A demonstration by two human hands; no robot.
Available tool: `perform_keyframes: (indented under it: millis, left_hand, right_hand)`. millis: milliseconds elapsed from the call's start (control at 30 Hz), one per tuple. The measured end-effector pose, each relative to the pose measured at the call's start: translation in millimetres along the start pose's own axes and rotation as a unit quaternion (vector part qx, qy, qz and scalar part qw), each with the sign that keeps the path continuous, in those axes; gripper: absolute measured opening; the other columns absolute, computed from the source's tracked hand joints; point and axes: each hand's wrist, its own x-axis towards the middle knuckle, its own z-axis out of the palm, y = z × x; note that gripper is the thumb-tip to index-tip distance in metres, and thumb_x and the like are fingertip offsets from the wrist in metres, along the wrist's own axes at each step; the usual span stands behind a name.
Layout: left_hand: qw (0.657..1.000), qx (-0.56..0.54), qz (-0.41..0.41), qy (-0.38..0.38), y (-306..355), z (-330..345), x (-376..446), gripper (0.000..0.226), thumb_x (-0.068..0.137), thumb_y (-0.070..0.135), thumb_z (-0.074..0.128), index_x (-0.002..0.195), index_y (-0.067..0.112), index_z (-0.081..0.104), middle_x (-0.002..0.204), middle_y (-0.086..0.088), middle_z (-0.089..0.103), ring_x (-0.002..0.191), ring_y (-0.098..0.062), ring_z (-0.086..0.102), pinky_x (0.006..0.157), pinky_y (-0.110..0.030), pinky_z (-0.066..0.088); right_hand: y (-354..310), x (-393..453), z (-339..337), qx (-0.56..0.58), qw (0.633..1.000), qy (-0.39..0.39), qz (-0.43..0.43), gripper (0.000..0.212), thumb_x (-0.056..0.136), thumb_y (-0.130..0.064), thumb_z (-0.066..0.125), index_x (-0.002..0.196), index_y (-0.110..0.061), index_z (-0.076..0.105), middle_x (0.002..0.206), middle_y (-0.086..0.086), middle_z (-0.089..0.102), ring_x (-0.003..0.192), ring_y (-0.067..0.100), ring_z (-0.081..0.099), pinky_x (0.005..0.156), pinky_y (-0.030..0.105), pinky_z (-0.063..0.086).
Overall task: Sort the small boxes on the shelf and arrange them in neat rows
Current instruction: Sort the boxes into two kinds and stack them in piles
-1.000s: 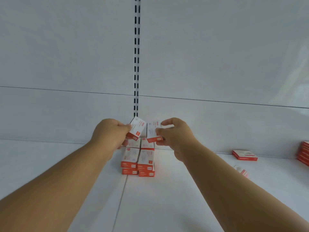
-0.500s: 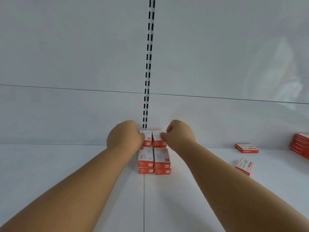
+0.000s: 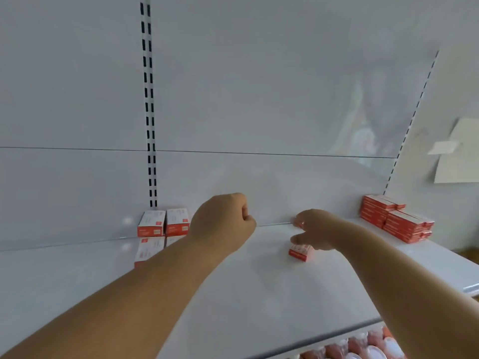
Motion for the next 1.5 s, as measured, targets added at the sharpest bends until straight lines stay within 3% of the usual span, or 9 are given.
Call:
perform_keyframes:
  millis: [100, 300, 500, 667, 867, 1067, 1167, 1300, 1500]
  left_hand:
    - [0.998, -0.01, 0.008, -0.066, 31, 32, 8, 0.008, 0.08, 0.025, 0.057, 0.073, 0.022, 0.053, 0.073, 0.006, 0.059, 0.072, -0.017, 0.056, 0.055, -0.023, 0.038]
    - [0.96, 0.048, -0.035, -0.272, 69, 92, 34, 0.037, 0.086, 0.041, 0.063, 0.118, 0.023, 0.058, 0.113, 0.001, 0.065, 0.103, -0.021, 0.062, 0.087, -0.032, 0.051]
    - [0.96, -0.171, -0.142, -0.171, 87, 121, 63, 0.005, 0.089, 0.029, 0.064, 0.092, 0.026, 0.064, 0.084, 0.001, 0.069, 0.072, -0.016, 0.067, 0.063, -0.03, 0.051]
    - [0.837, -0.432, -0.335, -0.025, 107, 148, 75, 0.011, 0.097, 0.016, 0.056, 0.105, 0.023, 0.06, 0.095, -0.006, 0.071, 0.069, -0.024, 0.07, 0.059, -0.034, 0.055]
    - [0.813, -0.465, -0.347, 0.041, 113, 175, 69, 0.023, 0.097, 0.002, 0.051, 0.108, 0.02, 0.059, 0.105, -0.011, 0.067, 0.082, -0.026, 0.069, 0.06, -0.033, 0.054]
    - [0.815, -0.471, -0.335, 0.046, 109, 173, 64, 0.023, 0.097, -0.002, 0.052, 0.098, 0.019, 0.061, 0.096, -0.011, 0.067, 0.071, -0.022, 0.066, 0.062, -0.031, 0.056]
    - [0.828, -0.459, -0.318, 0.044, 107, 176, 61, 0.02, 0.095, 0.001, 0.057, 0.1, 0.02, 0.063, 0.098, -0.006, 0.07, 0.078, -0.017, 0.068, 0.063, -0.028, 0.053]
    - [0.833, -0.453, -0.31, 0.066, 97, 173, 63, 0.02, 0.09, 0.005, 0.066, 0.104, 0.019, 0.065, 0.097, -0.001, 0.072, 0.083, -0.014, 0.068, 0.064, -0.026, 0.051]
    - [0.815, -0.498, -0.294, 0.043, 99, 173, 68, 0.033, 0.085, -0.009, 0.064, 0.108, 0.015, 0.063, 0.088, -0.002, 0.072, 0.078, -0.016, 0.07, 0.072, -0.034, 0.058]
  right_hand:
    - [29, -1, 12, 0.075, 0.995, -0.057, 0.03, 0.067, 0.079, -0.047, 0.07, 0.138, -0.025, 0.045, 0.118, 0.003, 0.064, 0.071, 0.023, 0.07, 0.052, 0.025, 0.048]
    - [55, 13, 25, 0.233, 0.965, 0.065, -0.096, 0.048, 0.074, -0.03, 0.081, 0.117, -0.016, 0.065, 0.105, 0.002, 0.063, 0.077, 0.016, 0.06, 0.066, 0.033, 0.056]
    - [91, 40, -10, 0.596, 0.794, -0.009, -0.122, 0.017, 0.089, 0.007, 0.059, 0.099, -0.002, 0.069, 0.084, 0.014, 0.067, 0.074, 0.022, 0.067, 0.071, 0.036, 0.06]
    - [121, 86, 3, 0.044, 0.986, 0.073, -0.14, 0.038, 0.09, -0.033, 0.053, 0.127, -0.025, 0.058, 0.124, 0.003, 0.056, 0.118, 0.028, 0.052, 0.099, 0.039, 0.046]
    - [130, 103, 24, 0.039, 0.98, 0.053, -0.188, 0.03, 0.085, -0.032, 0.057, 0.11, -0.016, 0.055, 0.117, 0.008, 0.061, 0.112, 0.032, 0.052, 0.09, 0.034, 0.047]
    - [129, 104, 31, 0.031, 0.974, 0.053, -0.216, 0.053, 0.089, -0.053, 0.052, 0.135, -0.025, 0.048, 0.132, 0.006, 0.049, 0.125, 0.029, 0.04, 0.101, 0.036, 0.039]
    - [124, 101, 29, 0.109, 0.971, 0.059, -0.203, 0.041, 0.082, -0.052, 0.064, 0.105, -0.02, 0.054, 0.104, 0.002, 0.056, 0.098, 0.024, 0.051, 0.073, 0.03, 0.043]
    - [127, 97, 26, 0.388, 0.907, 0.102, -0.125, 0.021, 0.085, -0.018, 0.063, 0.086, -0.019, 0.043, 0.079, -0.003, 0.066, 0.064, 0.02, 0.055, 0.054, 0.024, 0.043]
    - [135, 90, 14, 0.728, 0.679, 0.02, -0.095, 0.035, 0.086, 0.017, 0.056, 0.116, -0.002, 0.053, 0.104, 0.021, 0.063, 0.091, 0.031, 0.071, 0.074, 0.037, 0.059]
